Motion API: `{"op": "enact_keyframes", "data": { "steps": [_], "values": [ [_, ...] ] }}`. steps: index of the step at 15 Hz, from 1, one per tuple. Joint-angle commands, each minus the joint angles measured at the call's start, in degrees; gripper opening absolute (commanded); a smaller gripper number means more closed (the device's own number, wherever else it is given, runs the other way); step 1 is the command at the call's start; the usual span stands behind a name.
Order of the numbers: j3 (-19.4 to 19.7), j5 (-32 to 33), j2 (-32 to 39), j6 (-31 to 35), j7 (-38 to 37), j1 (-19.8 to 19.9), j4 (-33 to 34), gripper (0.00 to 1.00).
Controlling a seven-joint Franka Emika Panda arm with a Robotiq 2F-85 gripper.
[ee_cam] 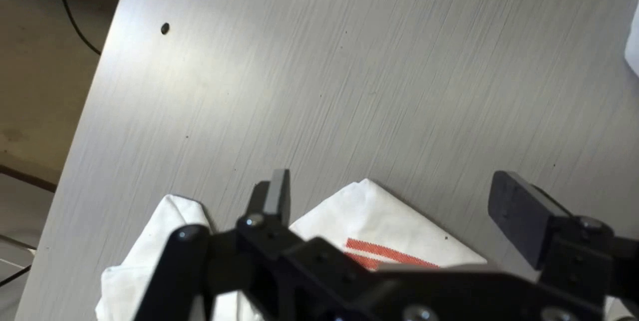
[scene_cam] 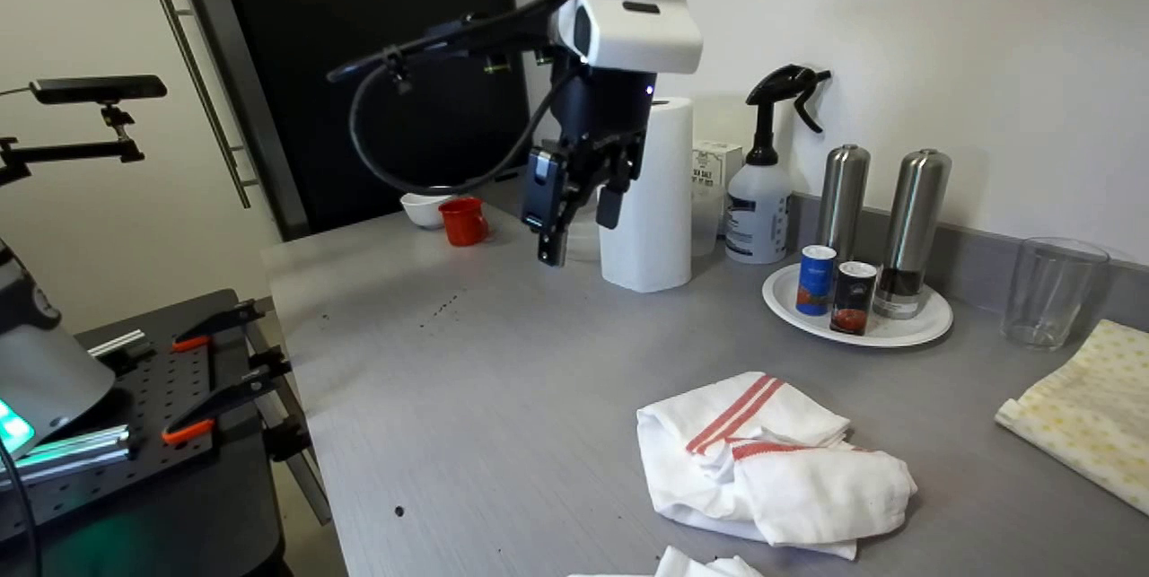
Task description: Use one white and red towel to wipe the left side of the table.
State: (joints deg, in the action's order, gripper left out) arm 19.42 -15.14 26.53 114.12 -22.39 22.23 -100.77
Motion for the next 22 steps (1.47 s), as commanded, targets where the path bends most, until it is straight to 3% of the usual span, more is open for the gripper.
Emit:
{"op": "enact_keyframes", "data": {
  "steps": [1,5,13,22],
  "values": [
    [0.7,2.7,7.1,0.1,-2.3,0.3,8.2,1.00],
    [1.4,6.2,12.5,1.3,-1.2,1.4,13.8,1.00],
    [-0.3,8.8,21.3,7.5,10.4,7.6,23.8,1.00],
    [-7.9,6.3,27.5,14.1,24.7,14.1,31.3,1.00]
  ]
}}
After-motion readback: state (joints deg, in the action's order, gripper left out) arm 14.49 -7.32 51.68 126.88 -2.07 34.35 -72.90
